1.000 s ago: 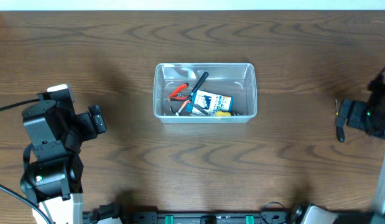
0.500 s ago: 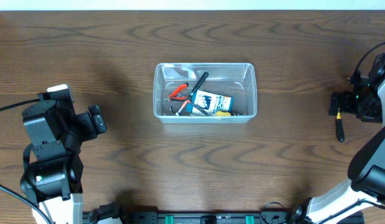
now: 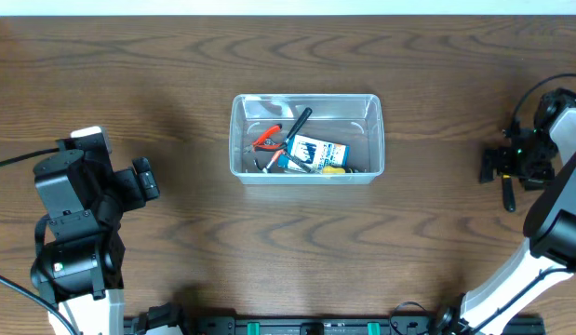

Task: Pack container
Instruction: 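Lower right gripper and grasp the long screwdriver by its handle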

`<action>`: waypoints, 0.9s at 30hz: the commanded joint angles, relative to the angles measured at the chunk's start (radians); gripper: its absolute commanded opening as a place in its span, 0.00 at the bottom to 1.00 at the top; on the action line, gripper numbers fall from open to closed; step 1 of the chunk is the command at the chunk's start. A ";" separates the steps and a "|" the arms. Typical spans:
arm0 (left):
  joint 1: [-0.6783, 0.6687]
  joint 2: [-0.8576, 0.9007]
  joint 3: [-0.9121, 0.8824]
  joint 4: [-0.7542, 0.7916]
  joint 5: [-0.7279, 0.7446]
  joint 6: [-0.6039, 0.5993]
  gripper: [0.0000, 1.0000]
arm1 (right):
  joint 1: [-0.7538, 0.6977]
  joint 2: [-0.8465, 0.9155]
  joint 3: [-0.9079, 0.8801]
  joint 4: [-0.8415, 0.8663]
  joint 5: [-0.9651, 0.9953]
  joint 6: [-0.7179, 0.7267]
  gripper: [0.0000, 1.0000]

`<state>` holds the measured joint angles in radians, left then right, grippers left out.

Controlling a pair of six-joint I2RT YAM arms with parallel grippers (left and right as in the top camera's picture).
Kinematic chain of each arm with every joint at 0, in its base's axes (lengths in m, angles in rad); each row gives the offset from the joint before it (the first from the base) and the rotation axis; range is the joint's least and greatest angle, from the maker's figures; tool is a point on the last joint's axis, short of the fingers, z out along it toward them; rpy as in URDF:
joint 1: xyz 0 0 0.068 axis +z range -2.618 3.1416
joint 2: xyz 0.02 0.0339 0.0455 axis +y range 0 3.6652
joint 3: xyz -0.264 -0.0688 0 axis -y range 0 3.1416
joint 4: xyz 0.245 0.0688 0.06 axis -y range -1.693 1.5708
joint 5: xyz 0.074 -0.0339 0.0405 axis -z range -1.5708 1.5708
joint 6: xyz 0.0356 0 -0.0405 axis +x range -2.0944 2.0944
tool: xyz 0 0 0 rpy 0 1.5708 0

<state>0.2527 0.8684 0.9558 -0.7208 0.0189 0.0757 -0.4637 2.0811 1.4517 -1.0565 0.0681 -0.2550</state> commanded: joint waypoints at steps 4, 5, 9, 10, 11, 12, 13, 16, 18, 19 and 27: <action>0.003 0.000 -0.002 0.002 -0.005 0.018 0.98 | -0.010 0.053 0.008 0.003 0.002 -0.014 0.96; 0.003 0.000 -0.002 0.002 -0.005 0.018 0.98 | -0.010 0.056 0.005 0.003 0.002 -0.014 0.96; 0.003 0.000 -0.002 0.002 -0.005 0.018 0.98 | -0.013 0.061 -0.013 0.018 0.003 -0.013 0.92; 0.003 0.000 -0.002 0.002 -0.005 0.017 0.98 | -0.016 0.061 -0.021 0.021 0.002 -0.011 0.89; 0.003 0.000 -0.002 0.002 -0.005 0.017 0.98 | -0.018 0.061 -0.027 0.026 0.002 -0.011 0.86; 0.003 0.000 -0.002 0.002 -0.005 0.017 0.98 | -0.021 0.061 -0.034 0.030 0.002 -0.010 0.84; 0.003 0.000 -0.002 0.002 -0.005 0.017 0.98 | -0.023 0.061 -0.042 0.035 0.002 -0.005 0.81; 0.003 0.000 -0.002 0.002 -0.005 0.017 0.98 | -0.028 0.061 -0.055 0.044 -0.009 0.008 0.66; 0.003 0.000 -0.002 0.004 -0.005 0.017 0.98 | -0.029 0.061 -0.055 0.044 -0.016 0.008 0.61; 0.003 0.000 -0.002 0.005 -0.005 0.017 0.98 | -0.029 0.061 -0.055 0.044 -0.016 0.008 0.59; 0.003 0.000 -0.002 0.006 -0.005 0.017 0.98 | -0.029 0.061 -0.055 0.044 -0.016 0.015 0.30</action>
<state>0.2527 0.8684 0.9558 -0.7174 0.0189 0.0792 -0.4870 2.0991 1.4349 -1.0267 0.0490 -0.2466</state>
